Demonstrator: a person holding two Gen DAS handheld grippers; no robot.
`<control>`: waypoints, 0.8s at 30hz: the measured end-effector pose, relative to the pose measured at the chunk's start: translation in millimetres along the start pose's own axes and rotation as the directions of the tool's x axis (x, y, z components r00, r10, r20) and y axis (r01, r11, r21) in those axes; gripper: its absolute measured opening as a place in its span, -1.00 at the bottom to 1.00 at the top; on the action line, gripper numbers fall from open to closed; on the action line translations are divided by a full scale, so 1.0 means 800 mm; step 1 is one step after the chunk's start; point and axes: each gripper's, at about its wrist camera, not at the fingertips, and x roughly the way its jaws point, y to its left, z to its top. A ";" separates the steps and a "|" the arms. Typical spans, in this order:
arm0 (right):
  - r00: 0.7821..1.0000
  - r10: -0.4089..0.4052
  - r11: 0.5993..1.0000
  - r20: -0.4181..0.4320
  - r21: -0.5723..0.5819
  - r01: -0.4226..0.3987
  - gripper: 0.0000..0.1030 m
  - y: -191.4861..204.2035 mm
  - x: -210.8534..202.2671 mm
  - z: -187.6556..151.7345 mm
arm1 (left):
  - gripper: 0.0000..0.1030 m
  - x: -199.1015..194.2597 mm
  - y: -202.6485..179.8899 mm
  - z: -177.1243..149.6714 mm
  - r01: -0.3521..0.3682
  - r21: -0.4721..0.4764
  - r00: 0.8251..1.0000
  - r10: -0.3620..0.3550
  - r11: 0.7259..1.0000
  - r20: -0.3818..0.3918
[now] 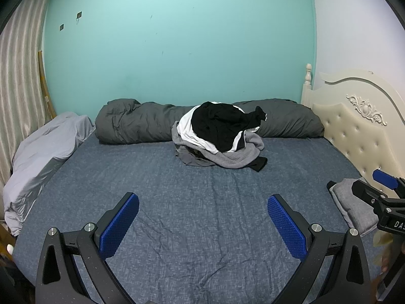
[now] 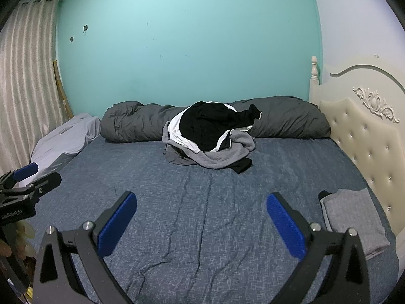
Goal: Fold clothes
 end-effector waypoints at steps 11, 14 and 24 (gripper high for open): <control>0.998 0.034 0.998 -0.056 0.061 -0.030 0.99 -0.025 0.070 -0.013 | 1.00 0.079 0.016 -0.007 -0.023 -0.027 0.999 0.022 0.999 -0.039; 0.998 0.024 0.997 -0.066 0.073 -0.019 0.99 -0.039 0.113 -0.015 | 1.00 0.123 0.022 -0.004 -0.029 -0.034 0.998 0.027 0.999 -0.049; 0.986 0.075 0.997 -0.151 0.046 -0.069 0.99 -0.064 0.322 -0.007 | 1.00 0.325 0.046 0.017 -0.049 -0.038 0.996 0.047 0.998 -0.076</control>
